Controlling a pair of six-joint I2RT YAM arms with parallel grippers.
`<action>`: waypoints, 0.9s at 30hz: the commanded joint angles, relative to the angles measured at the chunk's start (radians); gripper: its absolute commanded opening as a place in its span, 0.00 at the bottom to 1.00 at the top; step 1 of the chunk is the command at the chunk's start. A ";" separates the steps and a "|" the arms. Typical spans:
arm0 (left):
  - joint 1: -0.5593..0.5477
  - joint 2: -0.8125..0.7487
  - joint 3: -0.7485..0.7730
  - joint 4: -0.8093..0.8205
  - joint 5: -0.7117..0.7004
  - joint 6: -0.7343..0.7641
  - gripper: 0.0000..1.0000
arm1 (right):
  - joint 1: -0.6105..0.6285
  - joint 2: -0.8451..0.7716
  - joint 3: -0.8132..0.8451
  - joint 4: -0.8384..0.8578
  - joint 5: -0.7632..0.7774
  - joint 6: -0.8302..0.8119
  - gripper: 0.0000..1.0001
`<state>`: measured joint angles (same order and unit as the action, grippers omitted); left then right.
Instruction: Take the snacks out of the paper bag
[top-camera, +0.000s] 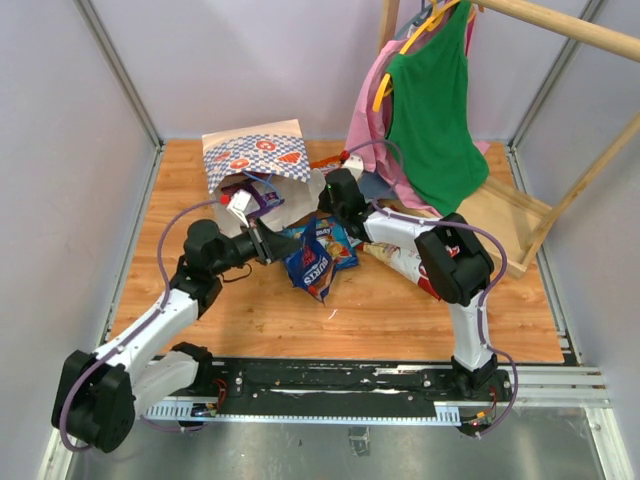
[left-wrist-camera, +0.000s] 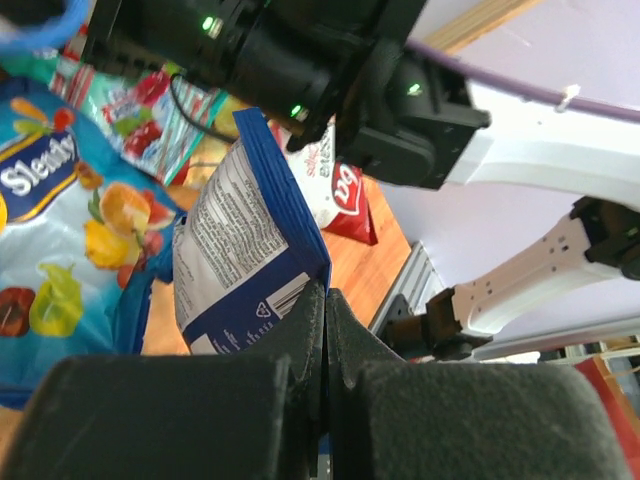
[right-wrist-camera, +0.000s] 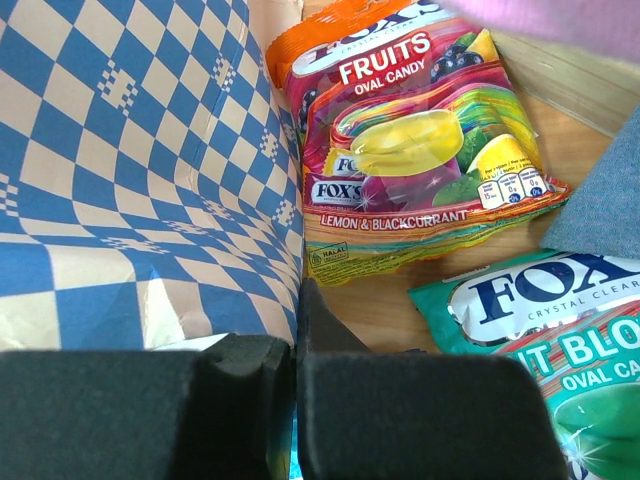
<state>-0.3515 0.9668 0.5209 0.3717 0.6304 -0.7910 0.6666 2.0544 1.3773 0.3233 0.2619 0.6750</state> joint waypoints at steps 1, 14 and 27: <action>-0.014 0.064 -0.101 0.207 0.032 -0.066 0.01 | 0.011 0.020 0.028 -0.009 0.010 -0.018 0.01; -0.048 0.248 -0.237 0.406 -0.009 -0.085 0.00 | 0.010 0.035 0.041 -0.011 0.002 -0.023 0.01; -0.139 0.386 -0.246 0.424 -0.185 -0.064 0.35 | 0.009 0.035 0.043 -0.011 -0.004 -0.039 0.01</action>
<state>-0.4789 1.3094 0.2783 0.7708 0.5095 -0.8745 0.6666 2.0758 1.3960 0.3229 0.2565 0.6571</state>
